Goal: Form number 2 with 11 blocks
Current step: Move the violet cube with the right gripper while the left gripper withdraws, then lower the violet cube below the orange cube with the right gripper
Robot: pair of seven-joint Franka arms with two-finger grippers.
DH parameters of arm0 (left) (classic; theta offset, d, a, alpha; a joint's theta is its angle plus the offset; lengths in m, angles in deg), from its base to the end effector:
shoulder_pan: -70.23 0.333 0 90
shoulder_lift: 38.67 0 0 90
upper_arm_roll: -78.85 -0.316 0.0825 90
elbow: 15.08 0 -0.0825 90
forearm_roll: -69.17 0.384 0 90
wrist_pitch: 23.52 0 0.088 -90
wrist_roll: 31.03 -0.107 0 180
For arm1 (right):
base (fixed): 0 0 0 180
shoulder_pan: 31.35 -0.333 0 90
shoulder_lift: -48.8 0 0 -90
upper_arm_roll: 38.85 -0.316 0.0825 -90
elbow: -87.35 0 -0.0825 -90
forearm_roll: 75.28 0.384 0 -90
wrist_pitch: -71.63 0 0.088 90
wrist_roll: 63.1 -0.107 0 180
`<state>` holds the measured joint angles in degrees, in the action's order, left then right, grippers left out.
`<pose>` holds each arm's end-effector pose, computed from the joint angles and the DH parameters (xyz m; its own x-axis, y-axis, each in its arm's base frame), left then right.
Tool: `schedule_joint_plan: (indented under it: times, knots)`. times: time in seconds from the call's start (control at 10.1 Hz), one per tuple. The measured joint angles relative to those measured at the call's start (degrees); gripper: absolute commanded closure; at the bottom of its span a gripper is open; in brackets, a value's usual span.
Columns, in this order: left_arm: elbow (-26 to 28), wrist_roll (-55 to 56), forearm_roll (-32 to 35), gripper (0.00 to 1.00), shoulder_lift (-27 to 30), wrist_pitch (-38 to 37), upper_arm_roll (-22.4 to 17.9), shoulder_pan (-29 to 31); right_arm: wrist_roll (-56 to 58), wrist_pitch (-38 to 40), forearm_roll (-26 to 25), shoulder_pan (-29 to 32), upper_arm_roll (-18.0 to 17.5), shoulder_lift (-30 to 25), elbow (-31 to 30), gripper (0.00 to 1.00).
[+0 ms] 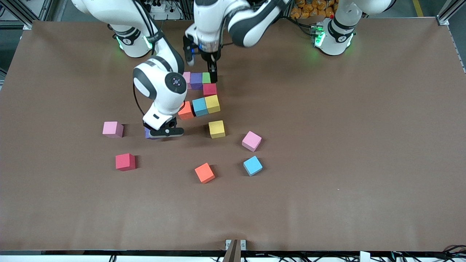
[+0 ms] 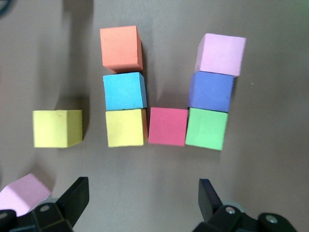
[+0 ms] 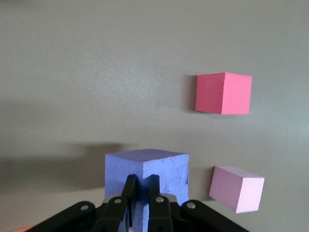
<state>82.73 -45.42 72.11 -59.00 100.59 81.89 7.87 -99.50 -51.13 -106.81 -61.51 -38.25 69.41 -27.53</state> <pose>0.2810 -0.6009 0.3953 0.1522 -0.9838 0.0944 -0.9862 -0.1575 -0.0519 0.5182 0.2686 0.2644 0.9726 0.2327 -0.0039 0.2080 -0.8620 0.4622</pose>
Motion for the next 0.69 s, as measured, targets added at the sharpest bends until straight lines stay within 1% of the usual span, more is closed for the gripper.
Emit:
schedule_joint_plan:
  times: [0.2,0.49,0.69]
  knots:
    - [1.24,-0.02,0.0,0.0,3.0,-1.96,-0.02,0.03,1.04,-0.25,-0.09,0.25,0.0,0.86,0.88,1.0]
    - [2.3,-0.17,0.0,0.0,3.59,-3.01,-0.12,0.32,1.05,0.45,-0.1,-1.25,-0.19,1.42,2.58,1.0]
    - [3.35,-0.54,-0.74,0.0,5.88,-5.35,-0.17,1.12,-1.19,2.37,-0.09,-3.04,-0.28,3.08,4.29,1.0]
